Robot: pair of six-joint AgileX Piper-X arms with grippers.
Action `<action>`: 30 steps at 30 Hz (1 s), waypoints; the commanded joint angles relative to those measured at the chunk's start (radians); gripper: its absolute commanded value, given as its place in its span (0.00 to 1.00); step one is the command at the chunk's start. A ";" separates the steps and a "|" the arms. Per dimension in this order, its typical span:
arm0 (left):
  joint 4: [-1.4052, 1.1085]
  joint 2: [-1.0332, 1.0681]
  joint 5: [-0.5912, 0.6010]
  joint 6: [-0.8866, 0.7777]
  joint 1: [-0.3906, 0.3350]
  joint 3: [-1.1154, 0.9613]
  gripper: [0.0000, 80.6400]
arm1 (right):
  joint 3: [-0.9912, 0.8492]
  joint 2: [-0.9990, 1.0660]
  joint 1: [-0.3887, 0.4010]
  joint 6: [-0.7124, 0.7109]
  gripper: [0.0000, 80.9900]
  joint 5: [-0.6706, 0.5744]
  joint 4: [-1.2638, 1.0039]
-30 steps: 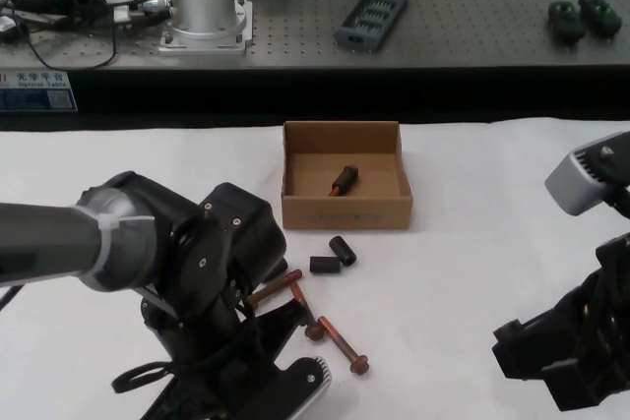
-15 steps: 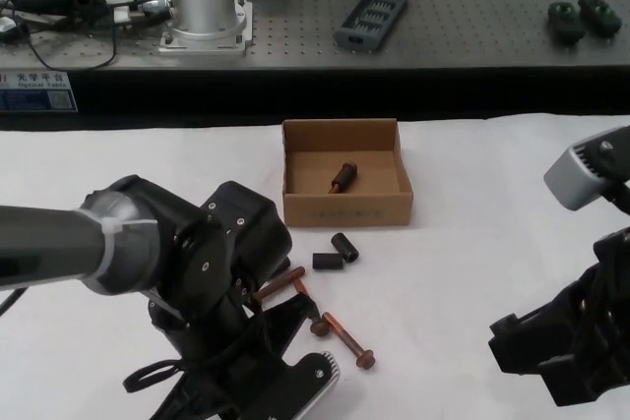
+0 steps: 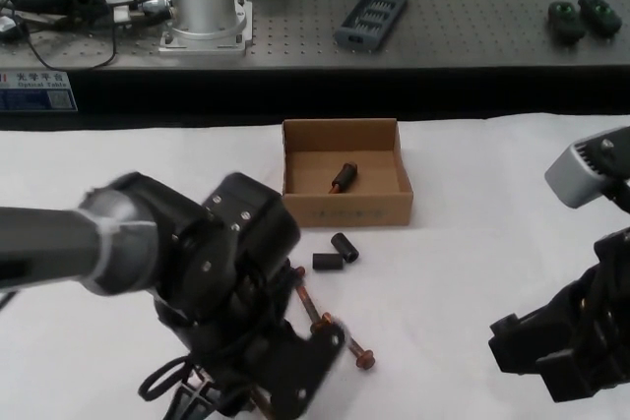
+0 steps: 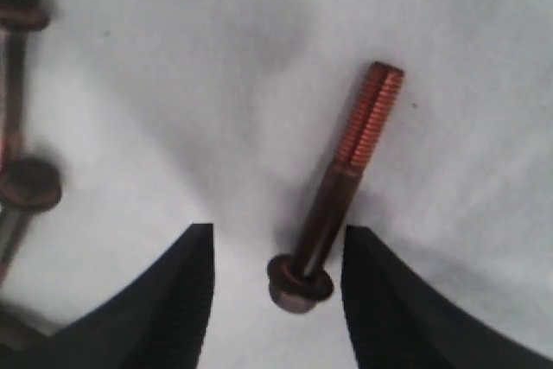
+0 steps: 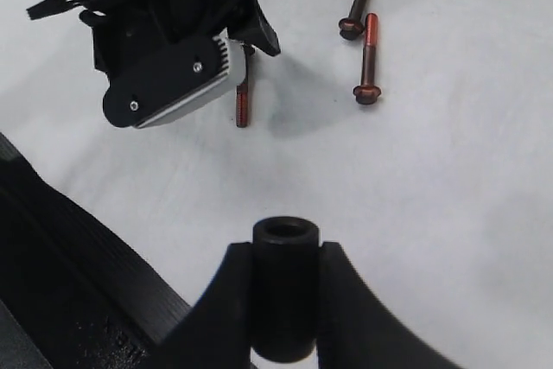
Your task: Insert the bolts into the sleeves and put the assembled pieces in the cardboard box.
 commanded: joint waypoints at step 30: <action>0.195 -0.136 -0.124 -2.890 -0.083 0.023 0.42 | -0.003 -0.016 -0.001 0.112 0.02 -0.106 0.069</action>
